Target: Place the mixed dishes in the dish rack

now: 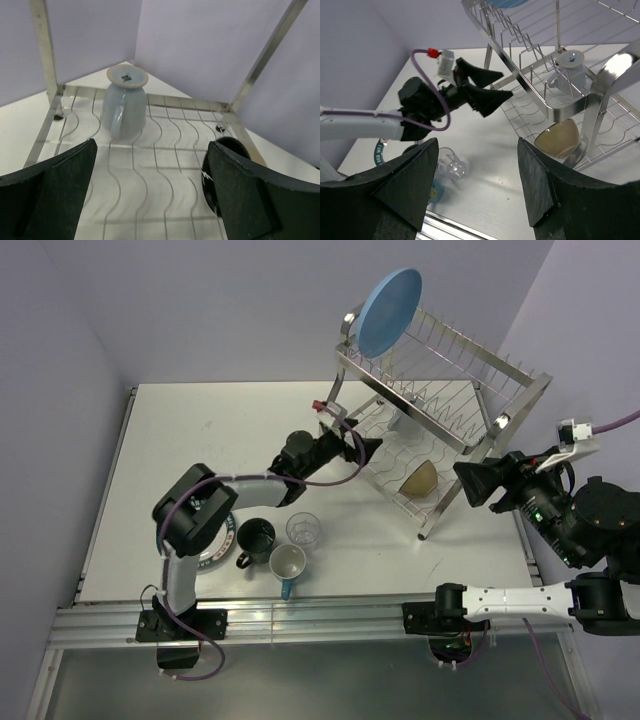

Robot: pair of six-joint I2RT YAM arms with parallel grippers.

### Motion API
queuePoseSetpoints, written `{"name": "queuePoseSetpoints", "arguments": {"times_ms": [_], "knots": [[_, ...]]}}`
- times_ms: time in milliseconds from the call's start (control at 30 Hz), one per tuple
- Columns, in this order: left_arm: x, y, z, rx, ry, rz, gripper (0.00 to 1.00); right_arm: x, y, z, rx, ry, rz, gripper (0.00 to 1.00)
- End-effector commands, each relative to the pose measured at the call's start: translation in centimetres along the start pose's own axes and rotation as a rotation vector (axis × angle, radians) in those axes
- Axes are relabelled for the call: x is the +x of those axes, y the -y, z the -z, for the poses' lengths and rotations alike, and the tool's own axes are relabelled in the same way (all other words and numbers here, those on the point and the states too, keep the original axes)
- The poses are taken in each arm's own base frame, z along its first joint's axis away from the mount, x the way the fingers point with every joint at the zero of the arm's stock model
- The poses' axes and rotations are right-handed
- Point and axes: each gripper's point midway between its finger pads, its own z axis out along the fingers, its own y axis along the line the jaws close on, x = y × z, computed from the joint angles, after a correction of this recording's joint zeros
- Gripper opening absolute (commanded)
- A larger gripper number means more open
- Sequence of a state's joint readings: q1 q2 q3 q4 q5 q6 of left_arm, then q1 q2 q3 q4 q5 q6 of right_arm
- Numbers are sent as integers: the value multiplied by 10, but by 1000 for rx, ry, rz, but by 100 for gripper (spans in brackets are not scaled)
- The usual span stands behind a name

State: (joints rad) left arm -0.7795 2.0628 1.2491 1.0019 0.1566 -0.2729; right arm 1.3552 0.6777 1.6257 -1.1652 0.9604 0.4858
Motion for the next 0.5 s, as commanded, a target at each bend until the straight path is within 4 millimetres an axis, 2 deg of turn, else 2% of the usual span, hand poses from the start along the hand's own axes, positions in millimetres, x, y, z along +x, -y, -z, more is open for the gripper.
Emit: {"name": "queuePoseSetpoints", "arguments": {"times_ms": [0, 67, 100, 133, 200, 233, 267, 300, 333, 367, 400, 433, 467], "knots": [[-43, 10, 28, -32, 36, 45, 99, -17, -15, -6, 7, 27, -5, 72], [-39, 10, 55, -73, -24, 70, 99, -21, -20, -6, -5, 26, -22, 72], [-38, 11, 64, -84, -44, 85, 99, -20, -25, -8, -11, 18, -23, 72], [-47, 12, 78, -113, -73, 96, 99, -18, -30, -9, -29, 6, -25, 72], [-42, 12, 101, -159, -150, 123, 99, -13, -41, -12, -42, -20, -8, 73], [-71, 22, 111, -153, -130, 125, 99, -9, -45, -14, -48, -38, -10, 73], [-57, 18, 128, -220, -242, 138, 99, -8, -48, -15, -47, -46, -9, 73], [-60, 21, 137, -237, -282, 149, 97, -2, -52, -19, -39, -63, 10, 73], [-92, 22, 143, -277, -254, 146, 97, 0, -54, -20, -37, -71, 7, 73], [-76, 11, 167, -375, -377, 146, 96, 7, -56, -22, -36, -86, 18, 73], [-77, 9, 177, -420, -421, 159, 95, 10, -58, -23, -37, -92, 8, 73], [-96, 10, 181, -449, -426, 162, 95, 14, -59, -24, -40, -96, 5, 74], [-95, 9, 191, -486, -474, 166, 93, 28, -62, -28, -43, -119, 20, 74]]}}
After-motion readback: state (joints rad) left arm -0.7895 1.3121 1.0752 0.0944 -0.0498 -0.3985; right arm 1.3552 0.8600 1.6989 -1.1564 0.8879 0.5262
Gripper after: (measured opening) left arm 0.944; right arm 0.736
